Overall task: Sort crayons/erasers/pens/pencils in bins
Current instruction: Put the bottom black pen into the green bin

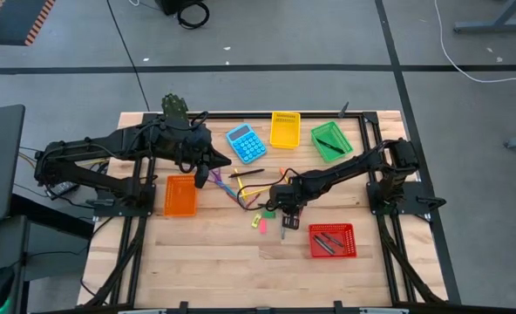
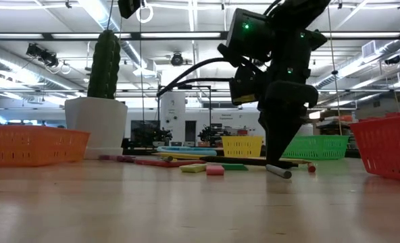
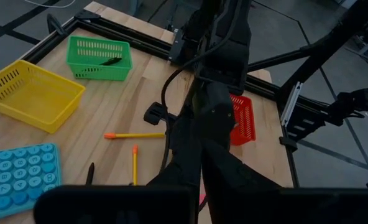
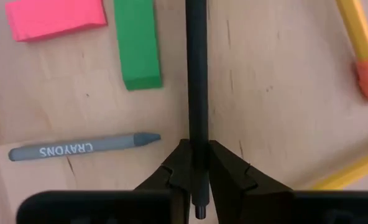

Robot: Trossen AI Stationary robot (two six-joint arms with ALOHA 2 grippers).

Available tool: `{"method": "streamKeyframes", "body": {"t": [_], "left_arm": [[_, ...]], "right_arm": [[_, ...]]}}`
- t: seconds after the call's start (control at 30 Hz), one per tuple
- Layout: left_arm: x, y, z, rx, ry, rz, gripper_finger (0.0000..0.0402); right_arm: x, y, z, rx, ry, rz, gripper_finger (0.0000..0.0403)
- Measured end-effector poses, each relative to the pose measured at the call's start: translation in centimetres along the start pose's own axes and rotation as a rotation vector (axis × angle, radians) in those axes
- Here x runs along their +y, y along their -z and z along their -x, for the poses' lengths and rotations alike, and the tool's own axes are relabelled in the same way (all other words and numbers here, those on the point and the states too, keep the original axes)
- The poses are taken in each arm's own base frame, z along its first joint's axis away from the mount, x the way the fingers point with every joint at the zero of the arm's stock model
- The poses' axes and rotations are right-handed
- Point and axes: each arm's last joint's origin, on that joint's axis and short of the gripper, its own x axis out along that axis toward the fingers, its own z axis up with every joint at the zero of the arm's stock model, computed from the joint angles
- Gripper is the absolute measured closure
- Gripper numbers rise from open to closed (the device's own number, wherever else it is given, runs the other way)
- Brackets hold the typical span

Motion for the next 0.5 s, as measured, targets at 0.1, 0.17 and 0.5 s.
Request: {"method": "streamKeyframes", "body": {"t": [0.1, 0.17, 0.5], "left_arm": [[0.0, 0.0, 0.0, 0.0, 0.0, 0.0, 0.0387], [0.0, 0.0, 0.0, 0.0, 0.0, 0.0, 0.0387], [0.0, 0.0, 0.0, -0.001, 0.0, -0.027, 0.0381]], "right_arm": [[-0.1, -0.5, 0.5, 0.01, 0.006, -0.007, 0.0354], [-0.2, -1.2, 1.0, -0.002, 0.003, -0.019, 0.0354], [-1.8, -4.1, 4.9, 0.026, 0.032, -0.108, 0.0354]]}}
